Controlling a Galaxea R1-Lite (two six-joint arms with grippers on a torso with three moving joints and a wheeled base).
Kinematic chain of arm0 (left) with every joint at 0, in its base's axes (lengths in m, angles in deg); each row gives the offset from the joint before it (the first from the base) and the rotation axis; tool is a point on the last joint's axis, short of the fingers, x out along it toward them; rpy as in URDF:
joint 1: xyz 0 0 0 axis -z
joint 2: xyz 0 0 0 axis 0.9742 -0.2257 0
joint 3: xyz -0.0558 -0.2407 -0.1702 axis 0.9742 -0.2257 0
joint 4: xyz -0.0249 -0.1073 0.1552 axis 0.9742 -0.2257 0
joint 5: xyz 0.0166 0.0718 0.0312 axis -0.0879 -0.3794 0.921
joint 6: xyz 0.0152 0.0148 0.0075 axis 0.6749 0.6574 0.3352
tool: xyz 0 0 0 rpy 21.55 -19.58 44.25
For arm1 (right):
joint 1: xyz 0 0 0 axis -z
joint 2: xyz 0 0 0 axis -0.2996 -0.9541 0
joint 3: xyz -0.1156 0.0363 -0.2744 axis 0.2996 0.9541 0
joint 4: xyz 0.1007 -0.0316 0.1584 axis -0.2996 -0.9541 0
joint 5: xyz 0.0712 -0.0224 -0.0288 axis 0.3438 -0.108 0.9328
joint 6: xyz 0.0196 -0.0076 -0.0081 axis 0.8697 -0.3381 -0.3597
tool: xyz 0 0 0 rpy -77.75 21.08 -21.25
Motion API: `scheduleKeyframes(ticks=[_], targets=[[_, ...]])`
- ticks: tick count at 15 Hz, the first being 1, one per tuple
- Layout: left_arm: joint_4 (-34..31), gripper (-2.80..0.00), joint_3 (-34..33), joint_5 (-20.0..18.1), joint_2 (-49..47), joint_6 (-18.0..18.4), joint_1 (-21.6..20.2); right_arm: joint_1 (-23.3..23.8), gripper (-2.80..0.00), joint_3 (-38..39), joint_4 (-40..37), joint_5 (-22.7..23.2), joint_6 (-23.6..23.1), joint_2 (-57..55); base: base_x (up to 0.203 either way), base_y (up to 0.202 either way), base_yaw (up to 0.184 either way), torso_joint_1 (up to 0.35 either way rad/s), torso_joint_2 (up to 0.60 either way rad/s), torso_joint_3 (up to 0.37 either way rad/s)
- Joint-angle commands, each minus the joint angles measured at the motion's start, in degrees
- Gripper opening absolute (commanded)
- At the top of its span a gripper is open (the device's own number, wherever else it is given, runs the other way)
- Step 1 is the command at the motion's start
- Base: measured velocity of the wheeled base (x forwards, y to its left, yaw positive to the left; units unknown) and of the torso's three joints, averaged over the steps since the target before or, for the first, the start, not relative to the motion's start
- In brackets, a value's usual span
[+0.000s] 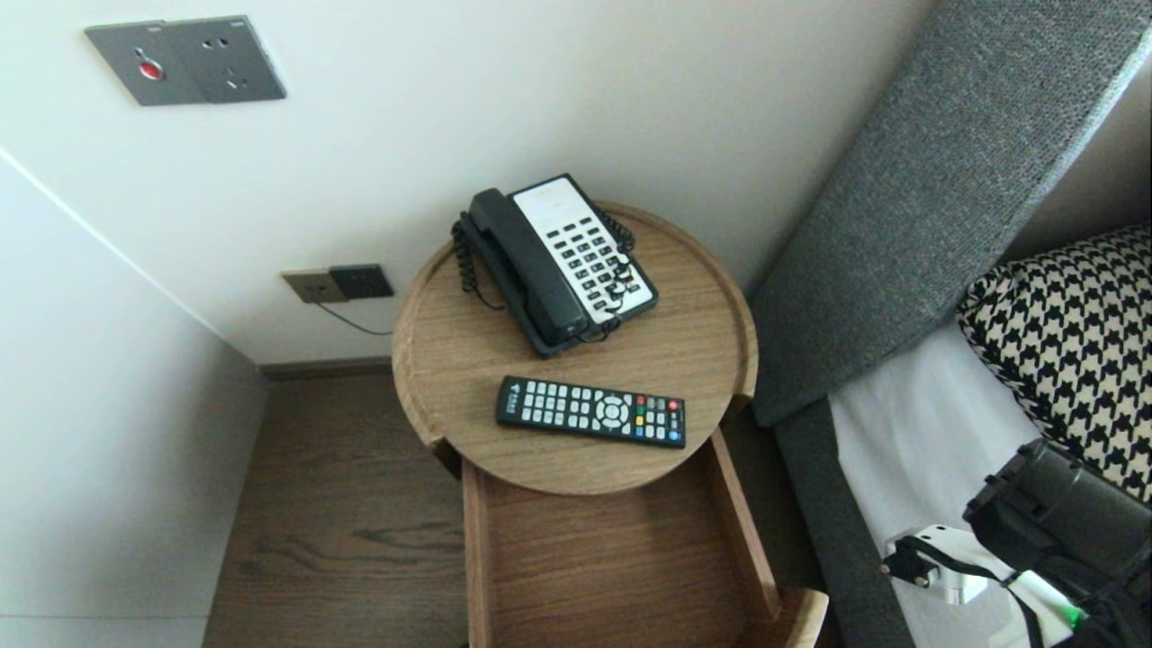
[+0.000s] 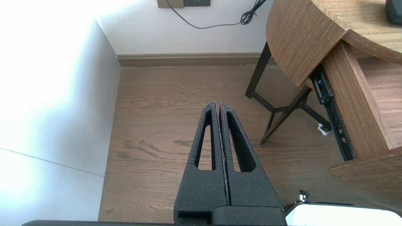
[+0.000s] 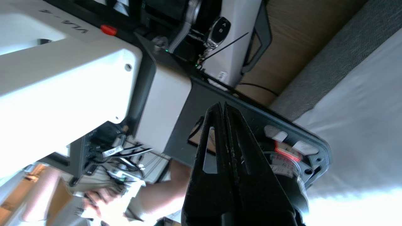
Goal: Close the nightstand drawer
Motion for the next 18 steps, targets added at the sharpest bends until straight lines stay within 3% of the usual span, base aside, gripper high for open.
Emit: scheduleKeyframes(ticks=[1, 11, 18], targets=[[0.1, -2.8, 0.0, 0.0, 0.1, 0.0, 0.0, -2.5, -2.8, 0.3, 2.3, -1.1, 0.1, -3.8, 0.0, 0.0, 0.0, 0.0, 0.0, 0.0], [0.0, -2.8, 0.0, 0.0, 0.1, 0.0, 0.0, -3.3, -2.8, 0.2, 13.7, -4.3, 0.7, -11.6, 0.0, 0.0, 0.0, 0.0, 0.0, 0.0], [0.1, -2.8, 0.0, 0.0, 0.1, 0.0, 0.0, -3.3, -2.8, -3.3, 14.7, -4.3, 1.1, -15.1, 0.0, 0.0, 0.0, 0.0, 0.0, 0.0]])
